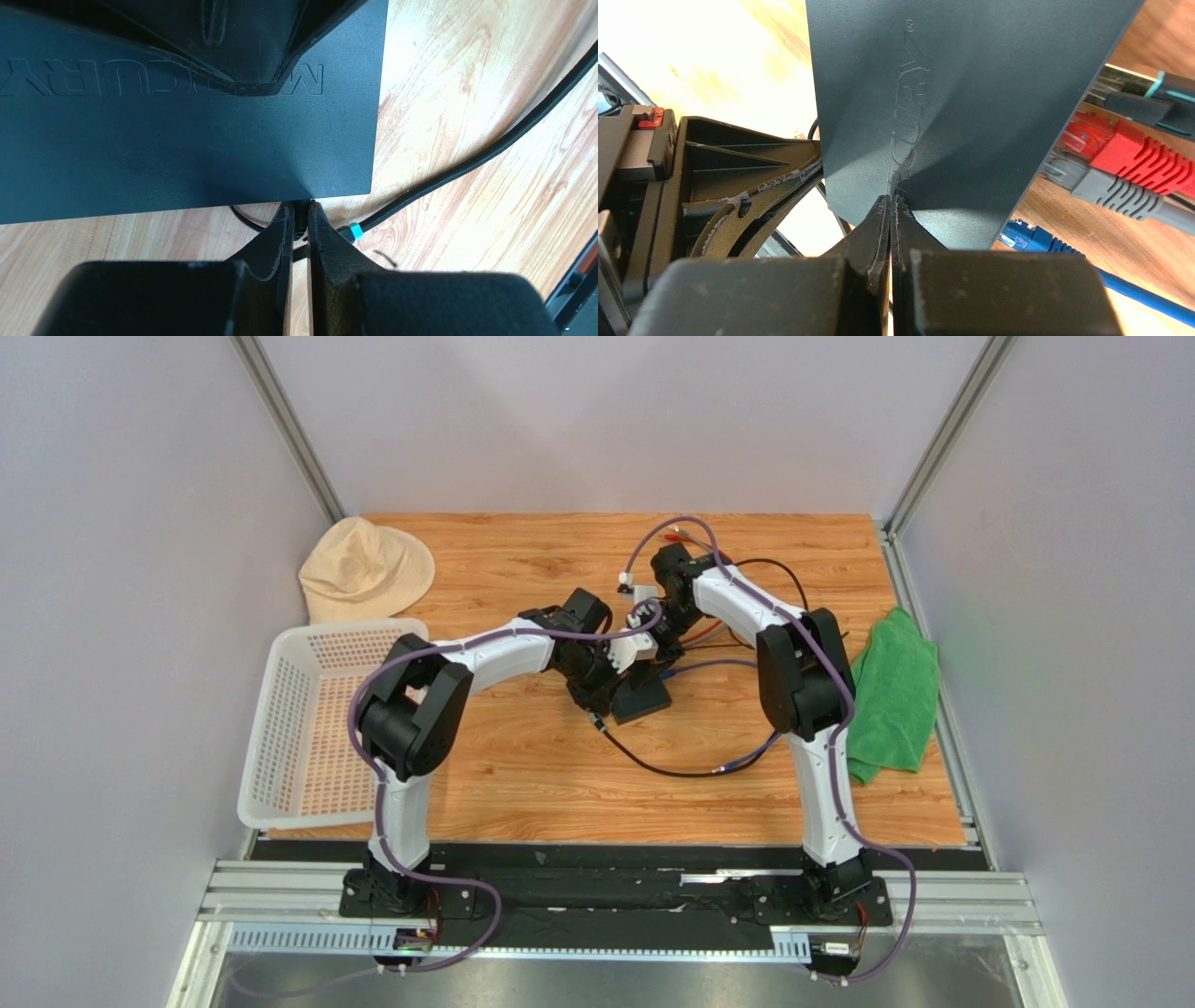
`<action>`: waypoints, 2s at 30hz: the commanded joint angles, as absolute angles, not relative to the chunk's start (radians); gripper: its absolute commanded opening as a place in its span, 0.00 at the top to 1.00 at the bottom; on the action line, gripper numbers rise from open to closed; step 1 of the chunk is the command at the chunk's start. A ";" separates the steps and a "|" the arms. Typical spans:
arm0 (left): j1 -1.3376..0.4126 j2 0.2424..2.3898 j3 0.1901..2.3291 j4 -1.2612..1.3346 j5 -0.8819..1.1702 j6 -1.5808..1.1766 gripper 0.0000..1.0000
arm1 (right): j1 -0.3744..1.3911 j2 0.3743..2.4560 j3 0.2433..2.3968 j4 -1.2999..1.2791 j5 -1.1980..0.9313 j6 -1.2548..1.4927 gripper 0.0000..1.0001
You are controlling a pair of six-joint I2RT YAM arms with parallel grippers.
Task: Pull the plug from the switch port
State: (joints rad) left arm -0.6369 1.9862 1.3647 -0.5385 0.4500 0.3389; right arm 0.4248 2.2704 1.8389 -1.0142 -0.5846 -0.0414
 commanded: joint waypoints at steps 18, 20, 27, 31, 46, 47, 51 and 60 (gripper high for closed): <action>-0.617 1.788 1.096 -0.708 0.299 0.436 1.00 | 0.442 2.342 1.813 -1.009 -0.405 -0.110 1.00; -0.609 1.723 1.057 -0.658 0.275 0.446 1.00 | 0.443 2.341 1.835 -1.006 -0.425 -0.106 1.00; -0.508 1.767 1.227 -0.653 0.170 0.526 1.00 | 0.443 2.307 1.885 -1.008 -0.488 -0.098 1.00; -0.401 1.871 1.389 -0.701 0.160 0.537 1.00 | 0.442 2.248 1.894 -1.000 -0.573 -0.081 1.00; -0.347 2.043 1.795 -0.865 0.245 0.273 0.46 | 0.433 2.080 1.789 -0.966 -0.491 -0.113 0.59; -0.347 2.008 1.780 -0.867 0.277 0.250 0.46 | 0.433 2.082 1.787 -0.963 -0.489 -0.115 0.60; -0.345 1.941 1.675 -0.879 0.373 0.151 0.71 | 0.433 2.115 1.795 -0.954 -0.457 -0.127 0.77; -0.347 2.055 1.594 -0.899 0.413 0.132 1.00 | 0.459 2.195 1.813 -0.963 -0.396 -0.178 0.89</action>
